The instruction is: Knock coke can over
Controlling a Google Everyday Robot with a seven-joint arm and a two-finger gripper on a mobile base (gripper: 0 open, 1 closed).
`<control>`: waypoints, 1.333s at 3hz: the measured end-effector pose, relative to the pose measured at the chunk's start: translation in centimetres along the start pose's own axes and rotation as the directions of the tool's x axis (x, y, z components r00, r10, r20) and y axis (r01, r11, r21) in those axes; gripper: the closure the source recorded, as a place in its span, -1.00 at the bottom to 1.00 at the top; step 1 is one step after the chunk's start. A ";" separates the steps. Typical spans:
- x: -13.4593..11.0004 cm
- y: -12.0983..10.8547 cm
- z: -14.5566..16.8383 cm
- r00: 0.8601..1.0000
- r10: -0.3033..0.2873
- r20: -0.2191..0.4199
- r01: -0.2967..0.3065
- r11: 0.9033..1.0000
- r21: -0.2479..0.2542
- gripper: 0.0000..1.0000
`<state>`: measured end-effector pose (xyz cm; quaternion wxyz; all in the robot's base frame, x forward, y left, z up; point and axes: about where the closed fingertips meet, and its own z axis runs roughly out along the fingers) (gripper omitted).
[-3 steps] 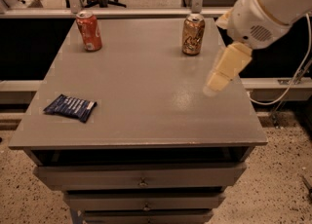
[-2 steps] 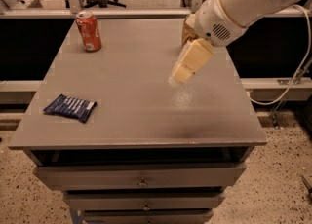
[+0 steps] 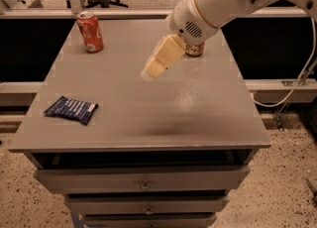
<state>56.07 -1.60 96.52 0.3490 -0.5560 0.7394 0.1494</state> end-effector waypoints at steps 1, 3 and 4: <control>-1.1 -0.4 1.5 0.999 -0.006 0.041 0.006 1.000 0.006 -1.00; -6.5 -4.1 11.8 0.975 -0.048 0.219 0.051 0.999 -0.008 -1.00; -8.4 -7.5 16.3 0.950 -0.034 0.309 0.035 0.999 0.003 -1.00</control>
Offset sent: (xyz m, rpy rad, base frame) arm 0.0982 0.1261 -0.0433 0.2137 -0.1048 0.1026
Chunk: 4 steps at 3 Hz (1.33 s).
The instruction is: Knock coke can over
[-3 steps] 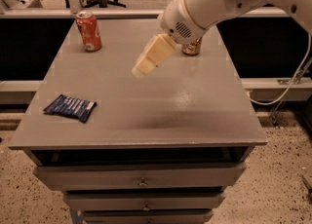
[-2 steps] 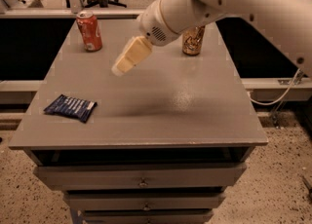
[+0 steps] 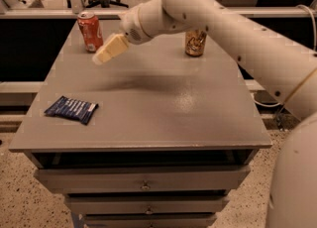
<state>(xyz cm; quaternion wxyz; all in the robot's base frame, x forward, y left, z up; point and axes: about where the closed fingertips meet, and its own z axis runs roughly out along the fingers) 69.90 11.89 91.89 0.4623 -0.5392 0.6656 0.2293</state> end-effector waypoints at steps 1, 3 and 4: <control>-0.1 -3.0 3.5 0.996 0.023 0.083 -0.024 1.000 0.016 -1.00; -1.1 -5.4 9.1 0.971 0.092 0.222 -0.094 0.996 -0.004 -1.00; -1.6 -5.9 11.3 0.957 0.111 0.266 -0.113 0.994 -0.008 -1.00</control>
Offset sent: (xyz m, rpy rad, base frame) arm 0.1017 0.0559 -0.0205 0.2743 -0.0141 -0.0194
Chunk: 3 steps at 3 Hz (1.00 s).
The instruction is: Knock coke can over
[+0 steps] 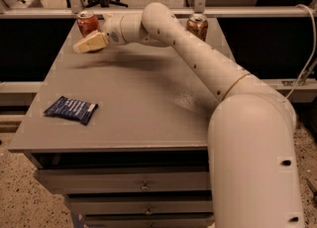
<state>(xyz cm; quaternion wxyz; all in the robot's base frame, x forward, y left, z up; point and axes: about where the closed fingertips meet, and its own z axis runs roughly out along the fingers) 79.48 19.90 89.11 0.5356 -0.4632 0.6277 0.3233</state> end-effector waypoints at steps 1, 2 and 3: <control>0.3 -0.3 1.7 0.999 0.013 0.035 -0.014 1.000 0.012 -0.66; 0.2 -0.4 2.2 0.998 0.025 0.059 -0.026 0.999 0.024 -0.22; -0.5 -0.3 1.6 0.997 0.033 0.076 -0.035 0.999 0.025 0.27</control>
Offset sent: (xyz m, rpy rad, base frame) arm 0.0190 0.0154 -0.0037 0.1021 -0.0086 -0.0535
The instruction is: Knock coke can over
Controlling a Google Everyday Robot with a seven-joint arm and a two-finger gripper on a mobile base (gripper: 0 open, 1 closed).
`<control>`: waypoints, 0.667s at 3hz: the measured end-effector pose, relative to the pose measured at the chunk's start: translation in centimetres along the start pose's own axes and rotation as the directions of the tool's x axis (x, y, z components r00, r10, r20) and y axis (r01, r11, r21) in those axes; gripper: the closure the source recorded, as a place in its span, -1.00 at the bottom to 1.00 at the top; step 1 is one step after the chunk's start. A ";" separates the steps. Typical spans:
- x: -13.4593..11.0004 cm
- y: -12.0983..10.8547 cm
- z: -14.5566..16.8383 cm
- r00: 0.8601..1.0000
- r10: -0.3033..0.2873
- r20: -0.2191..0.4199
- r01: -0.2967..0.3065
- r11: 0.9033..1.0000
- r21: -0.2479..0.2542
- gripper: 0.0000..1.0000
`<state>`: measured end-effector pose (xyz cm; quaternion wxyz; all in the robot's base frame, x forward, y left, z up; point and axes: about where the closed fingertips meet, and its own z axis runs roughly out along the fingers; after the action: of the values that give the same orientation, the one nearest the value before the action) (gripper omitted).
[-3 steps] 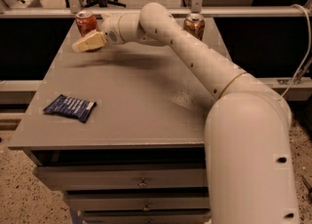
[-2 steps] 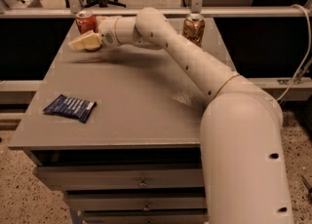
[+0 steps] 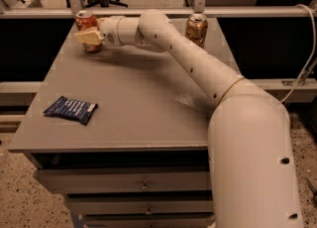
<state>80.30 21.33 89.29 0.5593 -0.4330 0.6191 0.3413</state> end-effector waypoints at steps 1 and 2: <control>-1.9 0.6 -2.8 1.000 -0.001 -0.016 0.001 1.000 -0.020 0.73; -4.2 1.5 -7.6 0.992 -0.047 -0.113 0.041 0.998 -0.049 1.00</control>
Offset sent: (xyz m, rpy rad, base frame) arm -0.0876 -0.1244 0.0972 -0.3065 0.0124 0.0887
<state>75.87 15.68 94.41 0.5202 -0.4783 0.6322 0.3179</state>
